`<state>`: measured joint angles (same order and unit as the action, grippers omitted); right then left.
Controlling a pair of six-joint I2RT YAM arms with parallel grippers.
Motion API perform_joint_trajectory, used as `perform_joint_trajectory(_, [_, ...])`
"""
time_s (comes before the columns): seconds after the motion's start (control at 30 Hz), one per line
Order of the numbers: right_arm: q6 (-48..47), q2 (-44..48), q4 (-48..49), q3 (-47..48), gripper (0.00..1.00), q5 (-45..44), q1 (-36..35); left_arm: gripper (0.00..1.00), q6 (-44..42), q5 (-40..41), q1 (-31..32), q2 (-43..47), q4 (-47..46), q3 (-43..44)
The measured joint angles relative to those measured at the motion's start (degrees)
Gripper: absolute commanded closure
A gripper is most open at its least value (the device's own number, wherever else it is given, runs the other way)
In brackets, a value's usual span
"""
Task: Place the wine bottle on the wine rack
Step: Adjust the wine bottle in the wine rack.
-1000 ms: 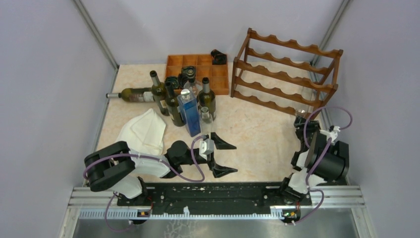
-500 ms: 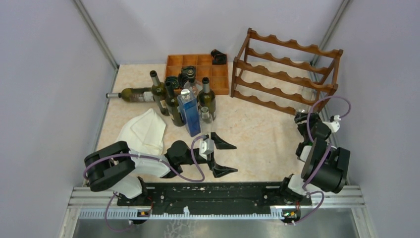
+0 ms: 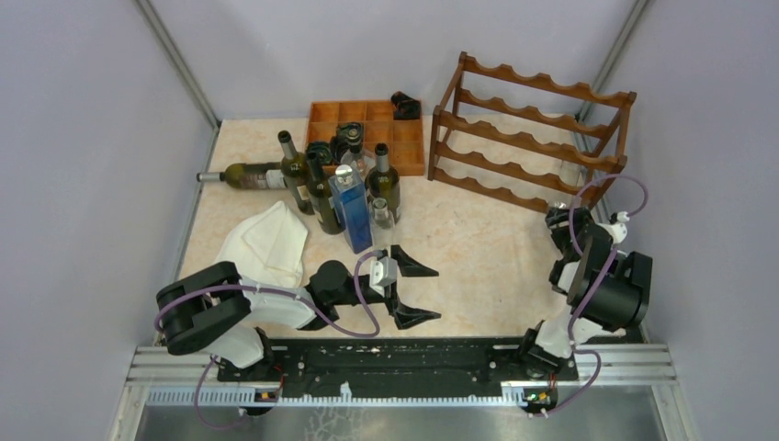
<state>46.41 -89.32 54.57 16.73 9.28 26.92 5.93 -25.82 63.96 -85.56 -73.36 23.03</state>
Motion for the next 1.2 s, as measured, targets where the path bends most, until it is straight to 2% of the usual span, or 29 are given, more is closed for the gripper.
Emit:
perform_joint_trajectory(0.3, [2.49,-5.22,6.91,0.22,0.35,0.74,0.0,0.01,0.0,0.02,0.0,-0.11,0.0,0.0])
perform_joint_trajectory(0.7, [4.57,-7.39,13.77,0.17,0.37,0.94,0.0,0.01,0.0,0.0,-0.02,-0.33,0.0,0.0])
perform_joint_trajectory(0.93, [5.64,-9.7,16.17,0.17,0.45,0.94,0.0,0.01,0.0,0.02,-0.09,-0.33,0.0,0.0])
perform_joint_trajectory(1.2, [6.69,-12.02,20.09,0.13,0.61,1.16,0.0,0.01,0.0,0.02,-0.09,-0.42,0.0,0.02])
